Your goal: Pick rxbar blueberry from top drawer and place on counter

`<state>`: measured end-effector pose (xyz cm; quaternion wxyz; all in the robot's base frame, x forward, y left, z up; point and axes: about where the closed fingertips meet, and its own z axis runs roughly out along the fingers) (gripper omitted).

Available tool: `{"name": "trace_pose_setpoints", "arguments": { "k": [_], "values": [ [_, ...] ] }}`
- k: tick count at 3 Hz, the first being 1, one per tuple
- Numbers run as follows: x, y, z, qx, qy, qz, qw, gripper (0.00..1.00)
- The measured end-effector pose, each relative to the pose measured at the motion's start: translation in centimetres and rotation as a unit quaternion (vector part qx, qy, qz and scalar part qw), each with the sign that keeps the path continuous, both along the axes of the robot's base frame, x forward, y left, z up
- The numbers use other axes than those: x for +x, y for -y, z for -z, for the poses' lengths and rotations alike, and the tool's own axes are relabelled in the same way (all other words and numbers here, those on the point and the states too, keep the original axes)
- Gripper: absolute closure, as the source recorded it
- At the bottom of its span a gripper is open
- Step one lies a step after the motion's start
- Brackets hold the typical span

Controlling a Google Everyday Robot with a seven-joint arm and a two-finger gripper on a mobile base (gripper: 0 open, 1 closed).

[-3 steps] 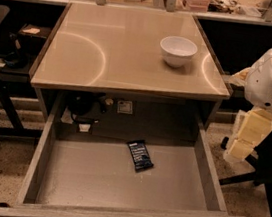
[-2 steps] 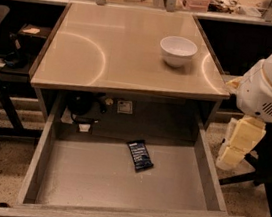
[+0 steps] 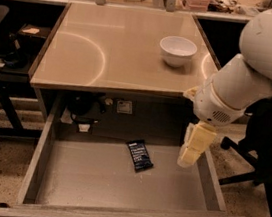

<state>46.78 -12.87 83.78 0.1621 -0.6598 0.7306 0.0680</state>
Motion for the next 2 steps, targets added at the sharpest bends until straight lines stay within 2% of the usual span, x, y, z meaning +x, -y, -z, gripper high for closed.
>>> {"name": "trace_pose_setpoints", "arguments": {
  "k": [1, 2],
  "values": [
    [1.25, -2.69, 2.74, 0.004, -0.018, -0.014, 0.9997, 0.0],
    [1.27, -2.76, 2.83, 0.005, -0.019, -0.014, 0.9997, 0.0]
  ]
}}
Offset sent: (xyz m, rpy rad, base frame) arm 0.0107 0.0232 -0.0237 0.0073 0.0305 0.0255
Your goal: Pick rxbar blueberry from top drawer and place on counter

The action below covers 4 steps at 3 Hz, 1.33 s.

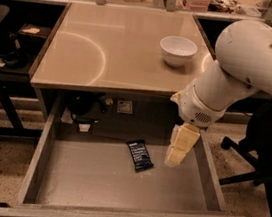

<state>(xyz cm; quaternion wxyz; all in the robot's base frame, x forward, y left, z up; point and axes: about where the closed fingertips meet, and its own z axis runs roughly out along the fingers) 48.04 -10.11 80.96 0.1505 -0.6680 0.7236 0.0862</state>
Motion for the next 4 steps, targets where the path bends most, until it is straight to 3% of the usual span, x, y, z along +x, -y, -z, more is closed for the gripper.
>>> {"name": "trace_pose_setpoints", "arguments": {
  "k": [1, 3, 4],
  "values": [
    [-0.2, -0.7, 1.4, 0.014, -0.008, 0.0, 0.9999, 0.0],
    [3.0, -3.8, 5.9, 0.071, 0.009, -0.024, 0.9972, 0.0],
    [3.5, -5.5, 8.8, 0.077, -0.016, -0.022, 0.9966, 0.0]
  ]
}}
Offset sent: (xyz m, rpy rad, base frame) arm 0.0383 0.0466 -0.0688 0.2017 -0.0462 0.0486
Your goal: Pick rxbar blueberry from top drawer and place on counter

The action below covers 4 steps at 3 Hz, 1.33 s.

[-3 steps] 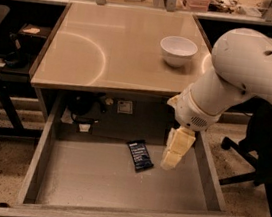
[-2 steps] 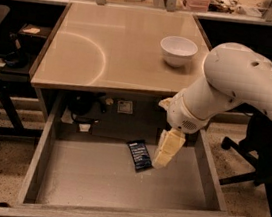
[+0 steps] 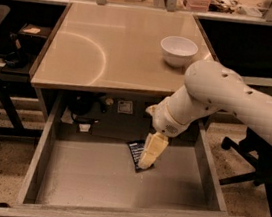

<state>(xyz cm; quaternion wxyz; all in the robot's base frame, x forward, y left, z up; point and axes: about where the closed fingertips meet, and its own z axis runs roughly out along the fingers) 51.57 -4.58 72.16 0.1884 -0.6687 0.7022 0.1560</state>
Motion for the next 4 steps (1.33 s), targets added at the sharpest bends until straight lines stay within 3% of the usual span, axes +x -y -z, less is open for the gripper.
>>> {"name": "trace_pose_setpoints", "arguments": {
  "k": [2, 4],
  "values": [
    [-0.2, -0.6, 1.3, 0.009, -0.007, -0.005, 0.9999, 0.0],
    [0.8, -1.5, 6.0, 0.03, 0.0, -0.015, 0.9994, 0.0]
  ]
}}
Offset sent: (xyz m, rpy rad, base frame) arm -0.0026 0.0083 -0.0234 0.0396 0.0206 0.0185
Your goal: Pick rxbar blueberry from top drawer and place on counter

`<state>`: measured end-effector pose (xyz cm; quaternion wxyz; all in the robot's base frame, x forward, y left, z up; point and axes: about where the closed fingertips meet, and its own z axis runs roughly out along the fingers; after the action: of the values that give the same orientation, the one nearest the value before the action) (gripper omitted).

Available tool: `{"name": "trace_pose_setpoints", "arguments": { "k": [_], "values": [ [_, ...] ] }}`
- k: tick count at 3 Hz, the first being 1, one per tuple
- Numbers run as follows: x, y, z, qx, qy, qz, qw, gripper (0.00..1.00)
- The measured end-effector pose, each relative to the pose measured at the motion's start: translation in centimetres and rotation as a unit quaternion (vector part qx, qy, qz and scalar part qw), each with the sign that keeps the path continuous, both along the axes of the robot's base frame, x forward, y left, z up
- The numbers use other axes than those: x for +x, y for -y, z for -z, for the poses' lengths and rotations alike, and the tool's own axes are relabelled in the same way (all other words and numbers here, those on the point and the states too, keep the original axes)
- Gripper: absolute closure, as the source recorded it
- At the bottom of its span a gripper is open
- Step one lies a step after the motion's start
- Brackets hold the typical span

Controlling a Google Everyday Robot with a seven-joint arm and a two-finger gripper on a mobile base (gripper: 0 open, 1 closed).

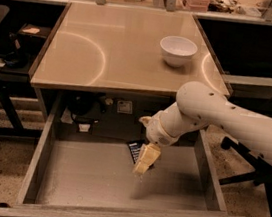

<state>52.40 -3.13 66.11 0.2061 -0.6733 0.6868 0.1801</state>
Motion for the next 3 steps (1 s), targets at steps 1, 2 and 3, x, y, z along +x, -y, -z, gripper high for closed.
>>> {"name": "trace_pose_setpoints", "arguments": {
  "k": [1, 2, 3],
  "values": [
    [1.0, 0.0, 1.7, 0.005, 0.005, -0.012, 0.9999, 0.0],
    [1.7, -0.1, 3.0, 0.009, 0.009, -0.023, 0.9997, 0.0],
    [2.2, 0.1, 4.1, 0.014, 0.01, -0.03, 0.9994, 0.0]
  ]
}}
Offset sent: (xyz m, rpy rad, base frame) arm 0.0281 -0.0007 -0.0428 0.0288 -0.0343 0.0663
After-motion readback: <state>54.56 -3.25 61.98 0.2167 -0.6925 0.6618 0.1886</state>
